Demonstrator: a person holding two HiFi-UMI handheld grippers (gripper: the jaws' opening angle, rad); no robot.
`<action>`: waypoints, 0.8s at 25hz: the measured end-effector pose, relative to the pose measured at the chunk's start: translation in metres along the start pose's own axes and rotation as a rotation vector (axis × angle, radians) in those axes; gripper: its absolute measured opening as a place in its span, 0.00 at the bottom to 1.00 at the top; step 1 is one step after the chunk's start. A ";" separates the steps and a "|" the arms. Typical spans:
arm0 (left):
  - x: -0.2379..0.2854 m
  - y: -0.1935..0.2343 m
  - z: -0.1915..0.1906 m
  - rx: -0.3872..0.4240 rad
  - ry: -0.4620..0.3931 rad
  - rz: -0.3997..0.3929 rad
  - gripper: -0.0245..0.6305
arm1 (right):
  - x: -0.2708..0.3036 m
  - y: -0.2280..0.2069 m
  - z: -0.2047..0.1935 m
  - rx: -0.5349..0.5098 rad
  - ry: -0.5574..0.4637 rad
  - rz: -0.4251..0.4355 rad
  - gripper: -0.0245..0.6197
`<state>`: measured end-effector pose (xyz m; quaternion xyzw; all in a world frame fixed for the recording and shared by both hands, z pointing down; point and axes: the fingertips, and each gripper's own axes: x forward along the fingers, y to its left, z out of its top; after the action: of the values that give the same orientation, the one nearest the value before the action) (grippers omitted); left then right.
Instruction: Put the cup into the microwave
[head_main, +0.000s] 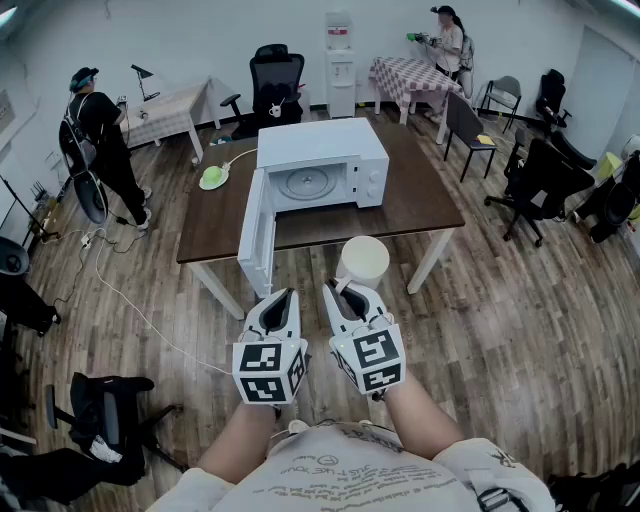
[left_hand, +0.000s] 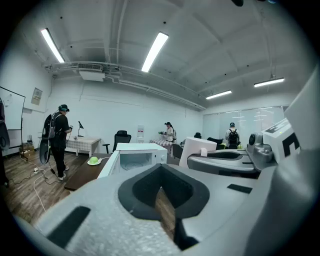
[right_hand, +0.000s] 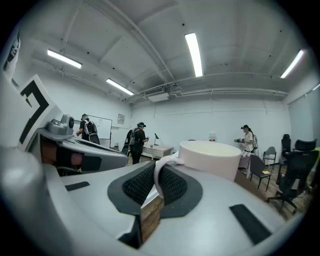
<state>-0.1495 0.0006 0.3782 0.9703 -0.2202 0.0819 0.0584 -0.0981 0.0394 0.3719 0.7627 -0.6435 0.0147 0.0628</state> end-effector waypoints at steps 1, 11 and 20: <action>0.001 -0.002 0.000 0.002 -0.001 0.001 0.06 | -0.001 -0.002 0.000 -0.001 -0.002 0.000 0.09; 0.007 -0.036 0.000 0.019 -0.010 0.015 0.06 | -0.025 -0.026 -0.003 0.036 -0.038 0.022 0.09; 0.005 -0.072 -0.017 -0.001 -0.005 0.065 0.06 | -0.057 -0.040 -0.019 0.025 -0.034 0.105 0.09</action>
<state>-0.1156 0.0656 0.3897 0.9627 -0.2519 0.0814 0.0558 -0.0674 0.1041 0.3820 0.7290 -0.6832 0.0133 0.0413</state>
